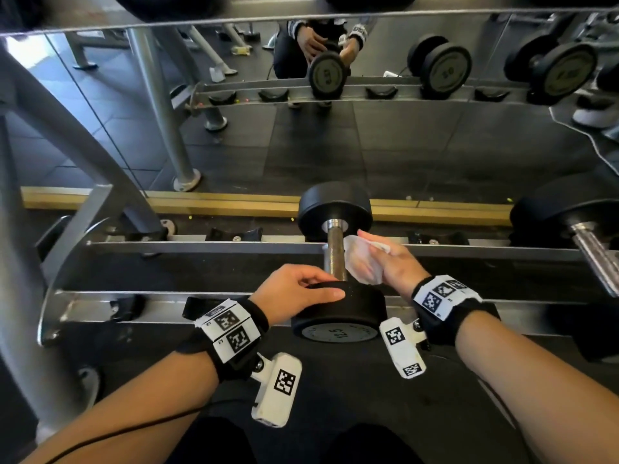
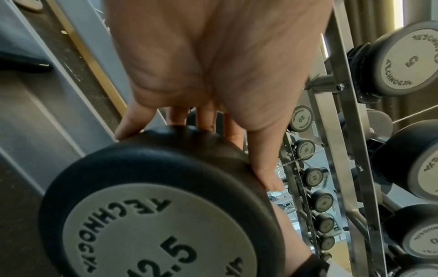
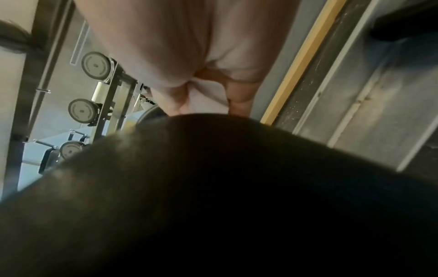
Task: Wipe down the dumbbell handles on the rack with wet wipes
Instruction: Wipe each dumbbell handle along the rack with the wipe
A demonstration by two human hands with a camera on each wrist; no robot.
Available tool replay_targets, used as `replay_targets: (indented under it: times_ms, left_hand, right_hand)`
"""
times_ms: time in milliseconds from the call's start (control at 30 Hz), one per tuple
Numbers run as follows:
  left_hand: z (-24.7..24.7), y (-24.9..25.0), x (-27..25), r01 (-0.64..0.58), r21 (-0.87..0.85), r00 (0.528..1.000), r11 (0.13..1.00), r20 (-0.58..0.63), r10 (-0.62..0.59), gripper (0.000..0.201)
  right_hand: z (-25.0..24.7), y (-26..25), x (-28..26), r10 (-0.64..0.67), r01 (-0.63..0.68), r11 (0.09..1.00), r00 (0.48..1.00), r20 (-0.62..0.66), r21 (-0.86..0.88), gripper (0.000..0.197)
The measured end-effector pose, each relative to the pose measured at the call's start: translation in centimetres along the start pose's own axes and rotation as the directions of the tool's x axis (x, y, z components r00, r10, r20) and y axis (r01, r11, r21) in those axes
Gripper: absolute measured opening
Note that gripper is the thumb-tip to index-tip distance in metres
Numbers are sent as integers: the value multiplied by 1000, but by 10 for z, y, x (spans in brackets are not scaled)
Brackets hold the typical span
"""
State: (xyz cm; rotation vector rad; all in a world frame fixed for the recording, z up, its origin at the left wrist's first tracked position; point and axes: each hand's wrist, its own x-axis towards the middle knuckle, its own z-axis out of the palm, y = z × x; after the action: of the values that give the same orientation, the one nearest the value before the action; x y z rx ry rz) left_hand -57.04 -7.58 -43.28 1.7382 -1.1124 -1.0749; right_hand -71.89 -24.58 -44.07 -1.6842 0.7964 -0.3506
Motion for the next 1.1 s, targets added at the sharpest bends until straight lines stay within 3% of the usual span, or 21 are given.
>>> replay_targets:
  times_ms: [67,167,267,367,500,667,833,967,1100]
  left_hand:
    - [-3,-1,0,-3,-4,1000,1000,24,3,27]
    - [-7,-4,-1,-4,-37,998,999,60,7,29]
    - [-8,-7,-3,-13,-70,998,997,65,18,33]
    - [-7,-8,-1,-13,-72,998,997,60,17,34]
    - [-9,-10,1,10,-89,997,996,83,-3,31]
    - [-12,-12,5,51,-125,994,991,100,-39,29]
    - [-12,-15,8,74,-138,993,988,105,-60,30]
    - [-10,-18,9,69,-141,994,988,89,-57,33]
    - [-10,-18,9,71,-106,994,992,87,-62,34]
  right_hand:
    - [1,-5,-1,-12,15,999,995,94,-38,31]
    - [-2,-6,4,66,-70,998,971,230,9,40]
    - [-4,-1,7,123,-116,992,931,344,-40,34]
    - [-8,5,10,162,-130,985,930,330,-117,32]
    - [-23,2,9,235,-218,972,889,392,-88,33]
    - [-41,-16,27,192,-208,978,938,287,26,42]
    - [-27,-20,38,199,-112,931,954,225,-346,34]
    - [-14,-11,25,201,-72,922,929,311,-380,57]
    - [-20,-5,14,237,-37,904,872,428,-425,33]
